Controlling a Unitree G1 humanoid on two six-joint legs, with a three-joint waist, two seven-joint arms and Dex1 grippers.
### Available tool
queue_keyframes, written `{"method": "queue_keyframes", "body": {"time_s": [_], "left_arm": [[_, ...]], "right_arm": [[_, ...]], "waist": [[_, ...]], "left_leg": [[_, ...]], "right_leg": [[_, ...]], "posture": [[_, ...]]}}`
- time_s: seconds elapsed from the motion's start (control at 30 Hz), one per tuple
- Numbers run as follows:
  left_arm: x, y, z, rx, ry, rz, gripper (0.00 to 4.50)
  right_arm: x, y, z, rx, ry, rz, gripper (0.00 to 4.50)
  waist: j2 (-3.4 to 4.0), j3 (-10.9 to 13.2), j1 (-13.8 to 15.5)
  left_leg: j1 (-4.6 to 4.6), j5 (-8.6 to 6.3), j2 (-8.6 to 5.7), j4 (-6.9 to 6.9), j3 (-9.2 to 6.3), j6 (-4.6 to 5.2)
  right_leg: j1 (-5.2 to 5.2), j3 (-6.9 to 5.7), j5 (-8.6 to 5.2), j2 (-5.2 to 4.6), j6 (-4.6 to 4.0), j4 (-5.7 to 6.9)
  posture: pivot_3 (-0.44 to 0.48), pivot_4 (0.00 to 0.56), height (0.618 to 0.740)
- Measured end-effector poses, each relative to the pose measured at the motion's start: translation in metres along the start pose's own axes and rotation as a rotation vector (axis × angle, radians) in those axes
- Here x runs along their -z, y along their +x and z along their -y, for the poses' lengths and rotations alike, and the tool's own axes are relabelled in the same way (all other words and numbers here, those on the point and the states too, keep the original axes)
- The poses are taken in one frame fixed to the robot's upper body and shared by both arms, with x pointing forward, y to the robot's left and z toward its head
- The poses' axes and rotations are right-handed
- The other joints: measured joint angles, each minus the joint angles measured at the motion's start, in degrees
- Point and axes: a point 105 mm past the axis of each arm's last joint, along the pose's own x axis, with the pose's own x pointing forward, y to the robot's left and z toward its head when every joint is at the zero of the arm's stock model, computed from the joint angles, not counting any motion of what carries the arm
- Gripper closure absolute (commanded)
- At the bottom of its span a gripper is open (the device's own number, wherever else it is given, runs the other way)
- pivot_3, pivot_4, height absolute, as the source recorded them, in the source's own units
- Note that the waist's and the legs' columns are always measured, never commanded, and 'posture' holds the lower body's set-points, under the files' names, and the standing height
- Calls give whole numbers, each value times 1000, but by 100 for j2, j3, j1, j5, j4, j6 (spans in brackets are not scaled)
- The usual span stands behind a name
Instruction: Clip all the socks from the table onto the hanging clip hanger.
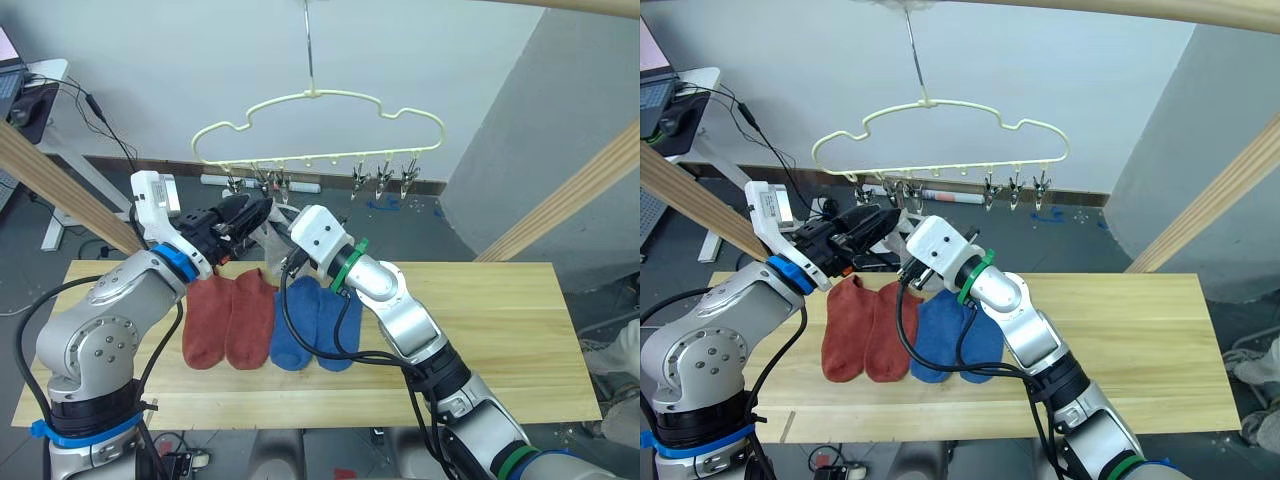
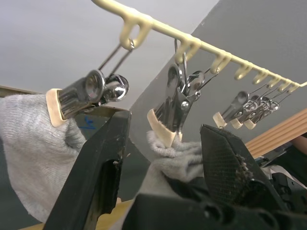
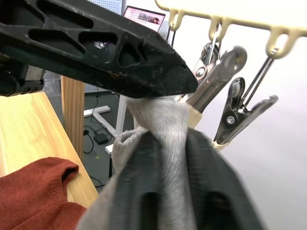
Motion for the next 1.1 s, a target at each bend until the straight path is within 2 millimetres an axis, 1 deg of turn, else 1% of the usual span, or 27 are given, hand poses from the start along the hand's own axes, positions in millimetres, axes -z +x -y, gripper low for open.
{"method": "queue_keyframes", "body": {"time_s": [0.13, 0.3, 0.43, 0.53, 0.6, 0.67, 0.77, 0.93, 1.0, 1.1], "left_arm": [[1, 3, 3, 2, 69, 12, 1903], [4, 11, 12, 27, 195, 55, 1903], [9, 17, 22, 28, 281, 111, 1903], [21, 20, 26, 24, 330, 121, 1903], [29, 21, 25, 13, 347, 114, 1903], [33, 25, 24, -5, 365, 133, 1903], [38, 29, 24, -22, 388, 154, 1903], [47, 35, 24, -34, 398, 170, 1903], [47, 37, 22, -54, 403, 184, 1903], [42, 43, 21, -86, 417, 224, 1903]], "right_arm": [[7, -4, 1, -22, -16, -32, 2848], [17, -26, 8, -73, -32, -90, 2848], [20, -56, 17, -126, 12, -136, 2848], [21, -81, 31, -139, 48, -177, 2848], [17, -91, 41, -132, 53, -187, 2848], [14, -99, 50, -124, 63, -194, 2848], [11, -106, 58, -120, 76, -206, 2848], [3, -114, 64, -133, 90, -197, 2848], [0, -115, 64, -144, 104, -186, 2848], [-5, -117, 66, -153, 116, -173, 2848]], "waist": [[0, 0, 4], [0, 0, 7], [0, 0, 8], [1, 1, 6], [1, 1, -2], [1, 0, -11], [1, 0, -16], [1, 0, -17], [0, 0, -16], [0, 0, -15]], "left_leg": [[0, 1, -1, -1, 0, -1], [-1, 1, -2, 0, 6, -1], [-2, -1, -2, -1, 6, 1], [-3, -10, -3, -1, 8, 19], [-1, -12, -5, 2, 9, 22], [0, -12, -6, 2, 9, 22], [2, -12, -5, 2, 8, 23], [-1, -12, -8, 2, 11, 23], [-3, -13, -8, 3, 11, 24], [-2, -13, -8, 6, 11, 24]], "right_leg": [[0, 0, 0, 0, 0, 0], [0, 5, 0, 0, 0, -3], [1, 6, 0, 0, 0, -6], [1, 9, 0, -1, 0, -5], [1, 9, 0, 0, 0, -4], [1, 8, 0, 6, 0, -3], [1, 7, 0, 13, 0, -1], [1, 9, 0, 15, 0, -2], [2, 9, 0, 13, 0, -2], [4, 8, 0, 12, 0, -2]], "posture": [[-4, 341, 735], [-13, 338, 735], [-18, 336, 735], [-29, 336, 735], [-39, 334, 735], [-43, 335, 735], [-53, 336, 735], [-62, 330, 735], [-66, 330, 735], [-66, 330, 735]]}}
